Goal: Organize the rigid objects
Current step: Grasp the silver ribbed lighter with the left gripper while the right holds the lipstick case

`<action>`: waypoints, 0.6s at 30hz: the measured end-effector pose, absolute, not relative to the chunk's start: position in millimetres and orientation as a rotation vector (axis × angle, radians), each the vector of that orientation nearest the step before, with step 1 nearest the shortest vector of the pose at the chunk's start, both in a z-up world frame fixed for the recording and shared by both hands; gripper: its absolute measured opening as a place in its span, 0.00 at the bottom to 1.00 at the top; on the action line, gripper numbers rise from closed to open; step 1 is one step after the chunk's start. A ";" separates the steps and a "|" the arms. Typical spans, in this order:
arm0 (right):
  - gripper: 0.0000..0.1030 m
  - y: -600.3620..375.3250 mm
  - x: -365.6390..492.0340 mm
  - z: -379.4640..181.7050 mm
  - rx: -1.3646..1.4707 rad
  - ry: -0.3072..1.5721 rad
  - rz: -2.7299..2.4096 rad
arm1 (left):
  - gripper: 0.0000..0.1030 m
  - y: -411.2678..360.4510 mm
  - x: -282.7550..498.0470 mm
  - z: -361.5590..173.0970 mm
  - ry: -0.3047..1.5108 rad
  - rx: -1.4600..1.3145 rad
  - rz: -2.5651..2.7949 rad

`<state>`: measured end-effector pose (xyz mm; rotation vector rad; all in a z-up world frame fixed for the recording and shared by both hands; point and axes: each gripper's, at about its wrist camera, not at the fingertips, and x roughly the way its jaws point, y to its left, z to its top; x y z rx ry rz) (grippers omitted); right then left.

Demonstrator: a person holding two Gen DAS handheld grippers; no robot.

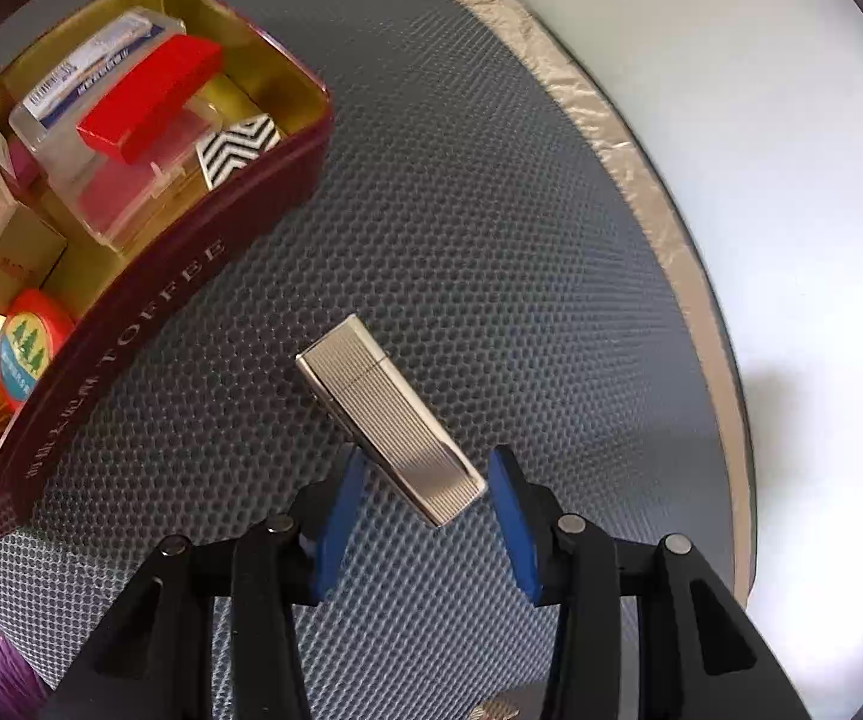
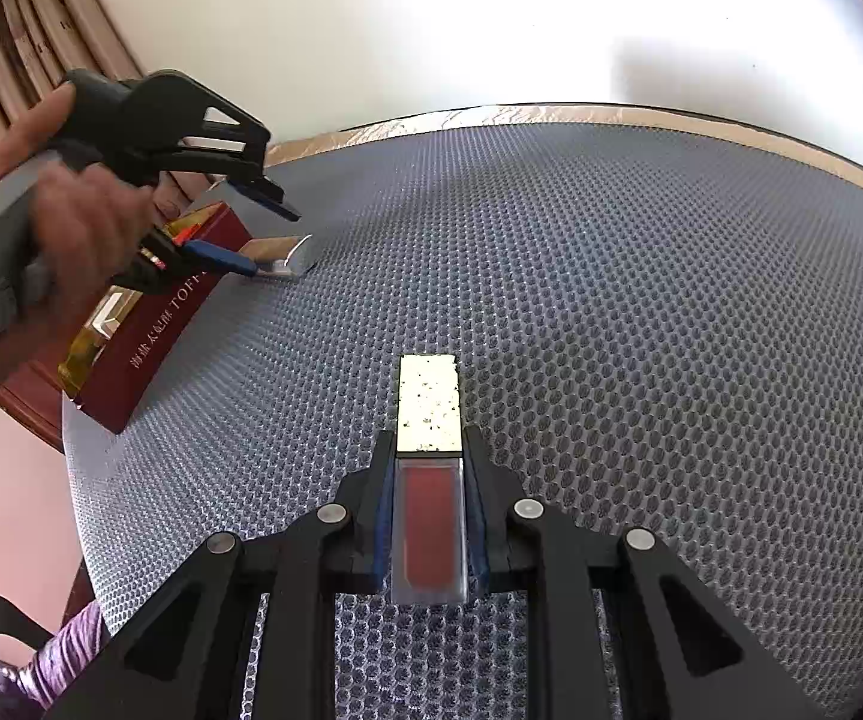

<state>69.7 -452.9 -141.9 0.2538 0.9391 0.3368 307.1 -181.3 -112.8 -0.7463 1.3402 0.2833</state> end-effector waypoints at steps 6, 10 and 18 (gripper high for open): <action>0.19 -458.9 70.2 -139.7 0.280 0.941 0.348 | 0.39 -175.4 309.8 -125.4 1.356 -0.797 0.321; 0.19 -458.7 69.7 -138.8 0.284 0.941 0.347 | 0.30 -173.4 309.7 -126.1 1.352 -0.775 0.308; 0.19 -449.5 68.0 -137.2 0.245 0.939 0.325 | 0.30 -193.6 270.8 -119.5 1.338 -0.558 0.006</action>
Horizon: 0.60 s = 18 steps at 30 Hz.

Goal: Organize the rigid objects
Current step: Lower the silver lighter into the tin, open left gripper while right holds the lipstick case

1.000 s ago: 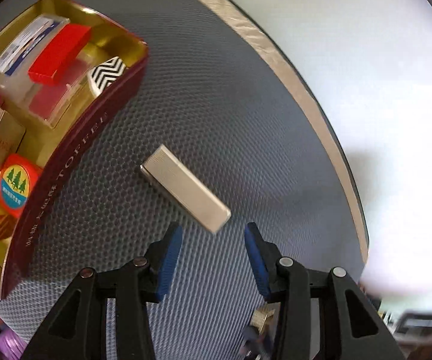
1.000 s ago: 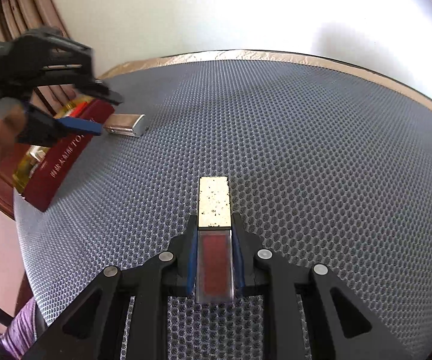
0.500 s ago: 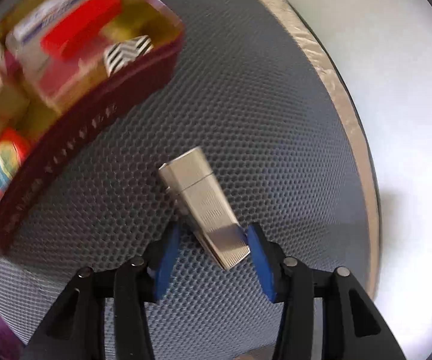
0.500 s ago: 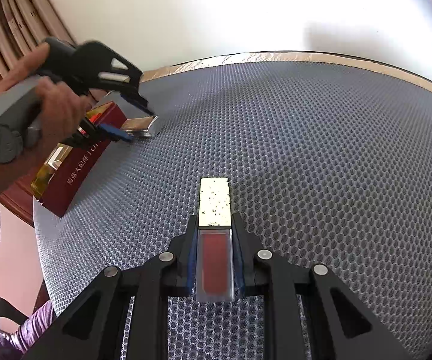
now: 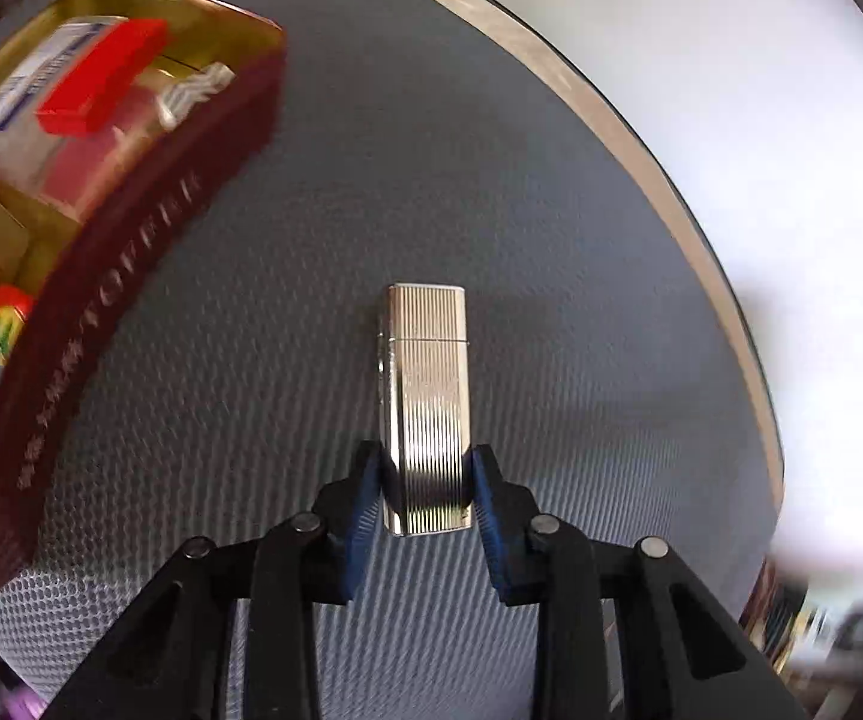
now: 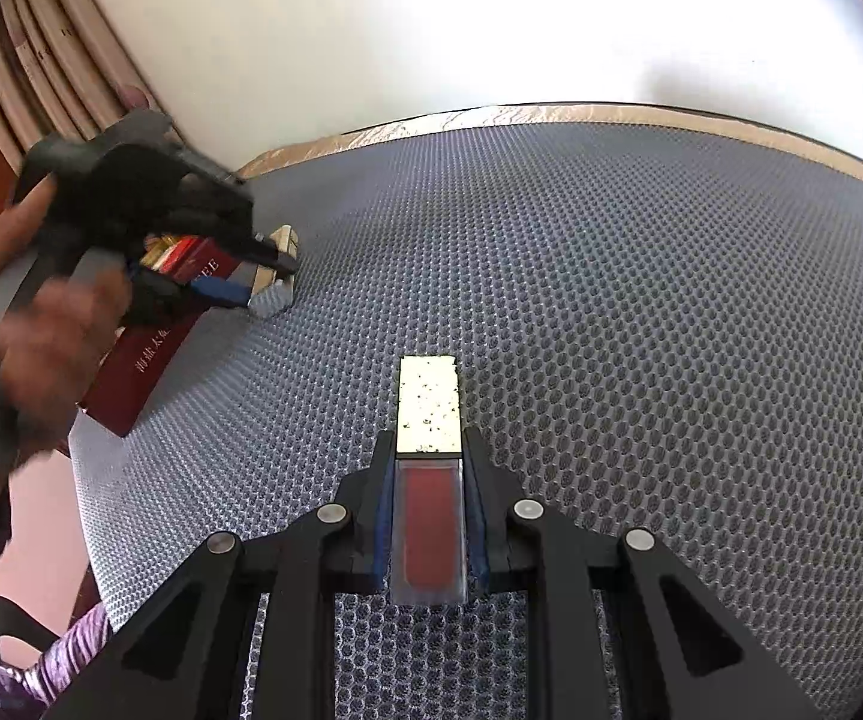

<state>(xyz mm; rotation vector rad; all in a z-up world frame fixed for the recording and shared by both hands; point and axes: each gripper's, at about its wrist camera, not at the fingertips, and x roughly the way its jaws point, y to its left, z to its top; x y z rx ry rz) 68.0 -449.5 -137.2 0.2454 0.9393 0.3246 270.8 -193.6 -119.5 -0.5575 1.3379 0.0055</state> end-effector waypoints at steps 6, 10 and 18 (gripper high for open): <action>0.19 -439.1 68.2 -138.5 0.222 0.944 0.307 | 0.30 -194.8 228.7 -107.3 1.315 -0.422 -0.141; 0.19 -428.6 69.8 -137.7 0.196 0.957 0.275 | 0.30 -189.4 201.2 -91.4 1.281 -0.354 -0.202; 0.19 -405.8 74.9 -135.8 0.192 0.991 0.216 | 0.30 -153.2 158.4 -46.1 1.147 -0.262 -0.236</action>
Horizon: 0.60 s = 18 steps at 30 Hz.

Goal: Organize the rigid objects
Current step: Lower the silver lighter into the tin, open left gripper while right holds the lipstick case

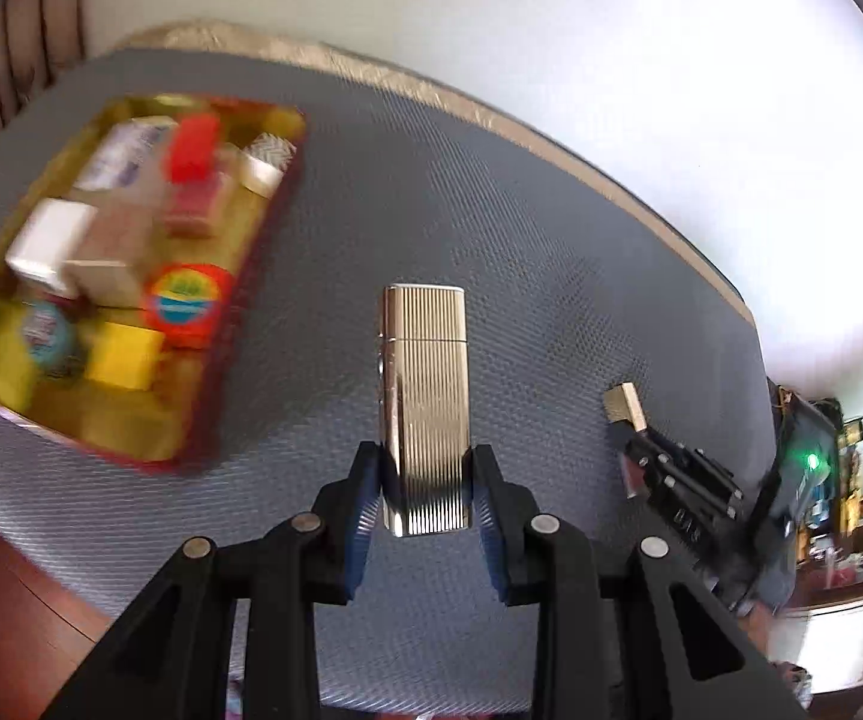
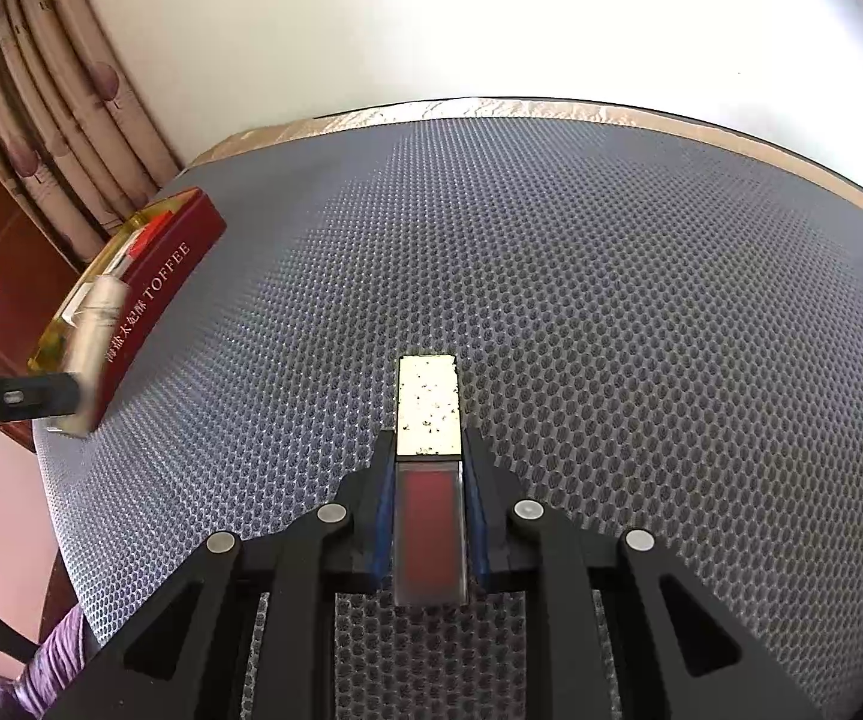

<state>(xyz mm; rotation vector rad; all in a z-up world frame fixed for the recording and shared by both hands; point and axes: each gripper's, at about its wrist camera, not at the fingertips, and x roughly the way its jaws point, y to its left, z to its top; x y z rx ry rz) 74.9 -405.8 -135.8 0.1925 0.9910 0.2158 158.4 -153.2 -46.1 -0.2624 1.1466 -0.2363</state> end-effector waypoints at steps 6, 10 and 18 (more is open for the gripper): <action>0.18 -395.4 76.4 -138.0 0.250 0.997 0.182 | 0.30 -84.3 132.7 -25.1 1.091 -0.262 -0.169; 0.18 -390.5 75.8 -138.4 0.305 0.998 0.163 | 0.30 -34.6 129.0 -17.6 1.052 -0.239 -0.091; 0.18 -387.8 68.9 -138.2 0.366 0.997 0.158 | 0.30 34.2 157.7 -39.4 1.041 -0.155 0.026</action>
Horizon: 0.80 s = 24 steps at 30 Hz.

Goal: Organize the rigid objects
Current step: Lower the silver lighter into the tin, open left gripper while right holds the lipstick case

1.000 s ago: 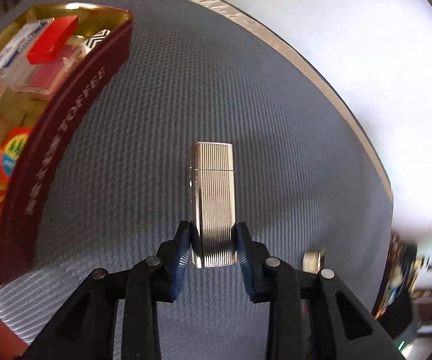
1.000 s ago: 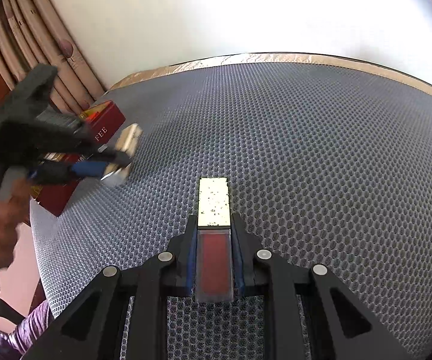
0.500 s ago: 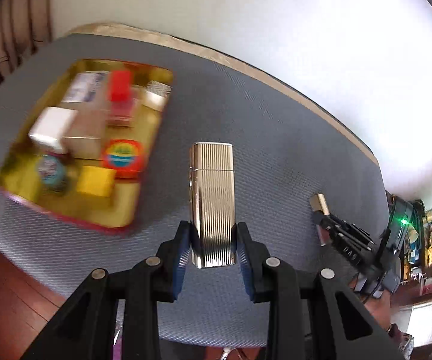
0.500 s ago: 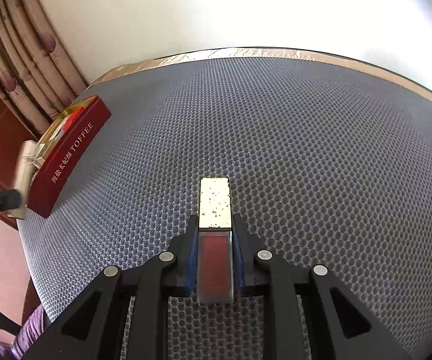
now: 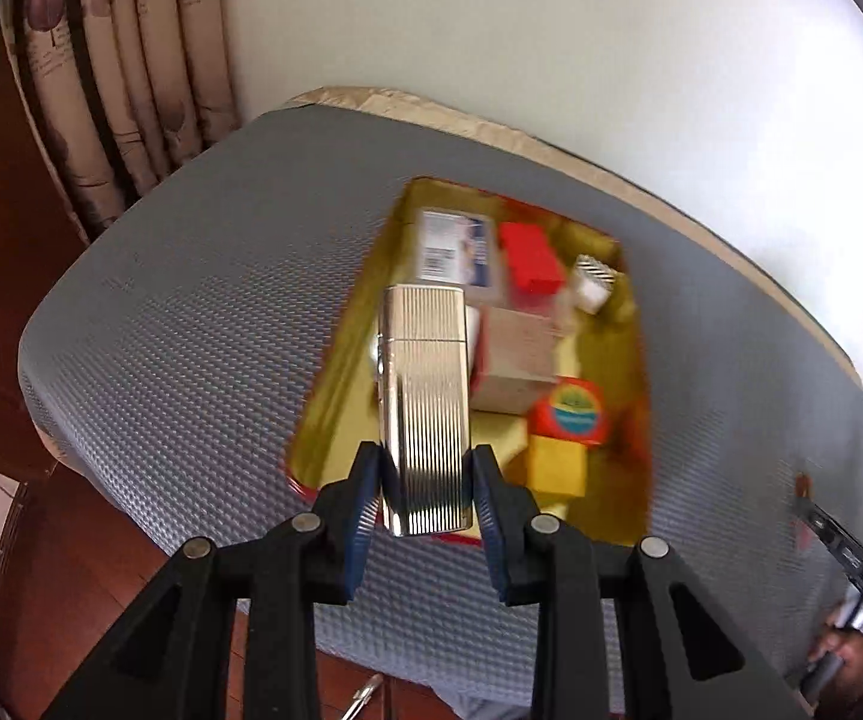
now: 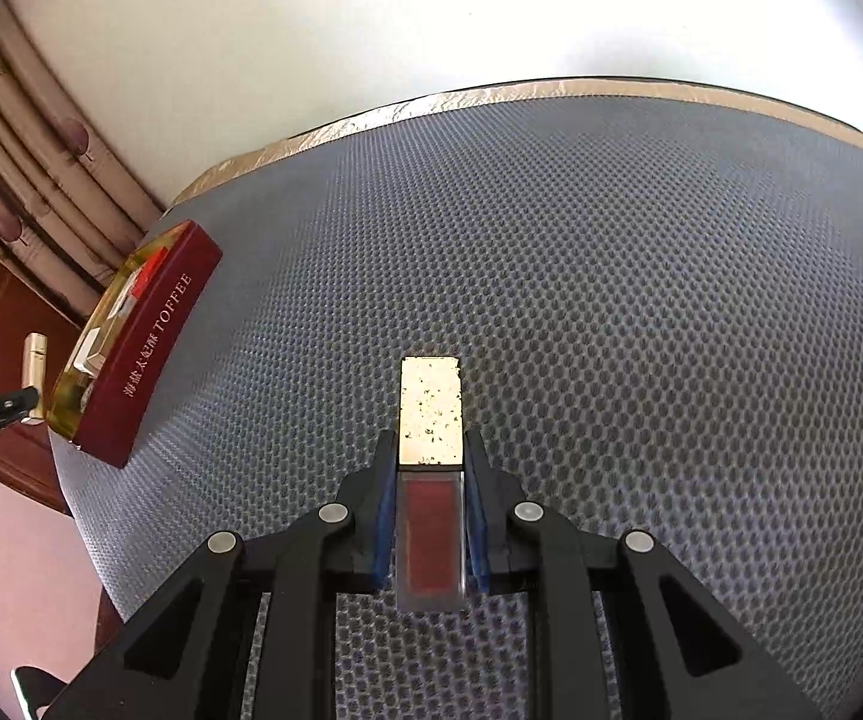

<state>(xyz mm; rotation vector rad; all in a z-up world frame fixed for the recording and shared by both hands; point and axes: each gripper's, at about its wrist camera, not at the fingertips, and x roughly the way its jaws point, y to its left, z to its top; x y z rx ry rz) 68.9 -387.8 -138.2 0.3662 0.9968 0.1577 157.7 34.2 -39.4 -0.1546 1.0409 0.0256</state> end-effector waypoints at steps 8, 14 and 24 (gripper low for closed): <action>0.18 -386.4 65.3 -124.7 0.383 0.983 0.162 | 0.30 22.4 172.0 -54.2 1.048 -0.135 -0.047; 0.18 -373.2 68.2 -115.6 0.374 0.978 0.189 | 0.30 15.0 173.7 -68.5 1.069 -0.141 -0.084; 0.18 -343.0 77.8 -90.5 0.346 0.951 0.253 | 0.38 12.5 156.8 -57.0 0.991 -0.109 -0.055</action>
